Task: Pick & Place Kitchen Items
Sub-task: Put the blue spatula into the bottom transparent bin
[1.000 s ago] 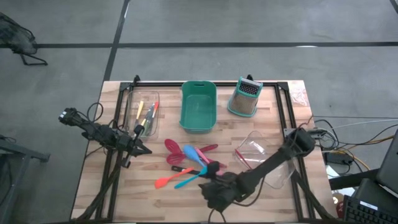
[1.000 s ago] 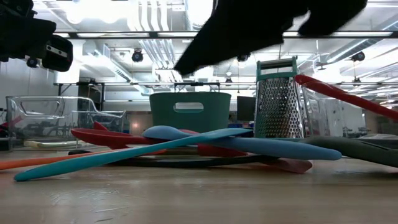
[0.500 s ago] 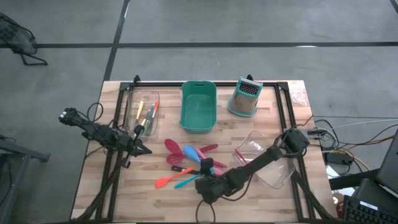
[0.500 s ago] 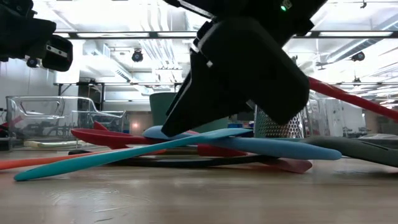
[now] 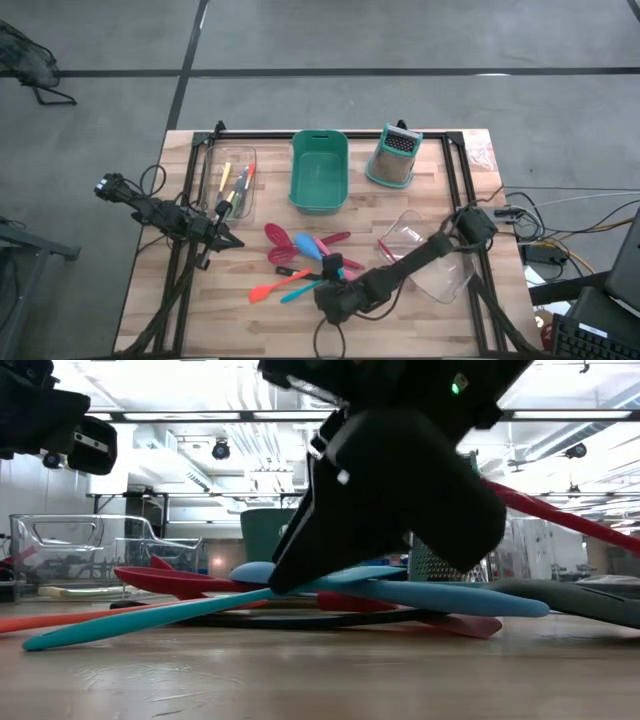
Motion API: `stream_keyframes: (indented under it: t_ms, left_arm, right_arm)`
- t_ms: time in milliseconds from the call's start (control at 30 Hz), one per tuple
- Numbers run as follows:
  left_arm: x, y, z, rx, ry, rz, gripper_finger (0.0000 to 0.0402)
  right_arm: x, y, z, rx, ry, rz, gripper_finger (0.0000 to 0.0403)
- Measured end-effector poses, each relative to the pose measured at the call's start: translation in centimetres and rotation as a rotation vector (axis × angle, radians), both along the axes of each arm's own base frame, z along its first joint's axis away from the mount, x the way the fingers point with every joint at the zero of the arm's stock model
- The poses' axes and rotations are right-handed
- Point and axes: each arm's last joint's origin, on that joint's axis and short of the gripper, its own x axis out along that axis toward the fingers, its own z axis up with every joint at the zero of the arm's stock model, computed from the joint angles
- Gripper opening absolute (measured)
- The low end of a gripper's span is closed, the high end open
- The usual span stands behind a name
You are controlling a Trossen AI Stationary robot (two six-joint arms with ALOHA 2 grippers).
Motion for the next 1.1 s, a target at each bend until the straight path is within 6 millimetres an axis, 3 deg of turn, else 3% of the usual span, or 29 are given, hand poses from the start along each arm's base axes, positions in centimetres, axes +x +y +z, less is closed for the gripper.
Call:
stream_keyframes:
  t_ms: [367,567,933,1100]
  left_arm:
    - [0.0,0.0,0.0,0.000,0.000,0.000,0.0012]
    - [0.0,0.0,0.0,0.000,0.000,0.000,0.0012]
    - [0.0,0.0,0.0,0.000,0.000,0.000,0.0012]
    - [0.0,0.0,0.0,0.000,0.000,0.000,0.0012]
  right_arm:
    - [0.3,-0.1,-1.9,-0.028,0.027,-0.012,0.0181]
    - [0.3,-0.2,-2.0,-0.031,0.030,-0.017,0.0141]
    - [0.3,-0.2,-1.9,-0.035,0.032,-0.010,0.0028]
    - [0.3,-0.2,-1.5,-0.034,0.028,-0.004,0.0026]
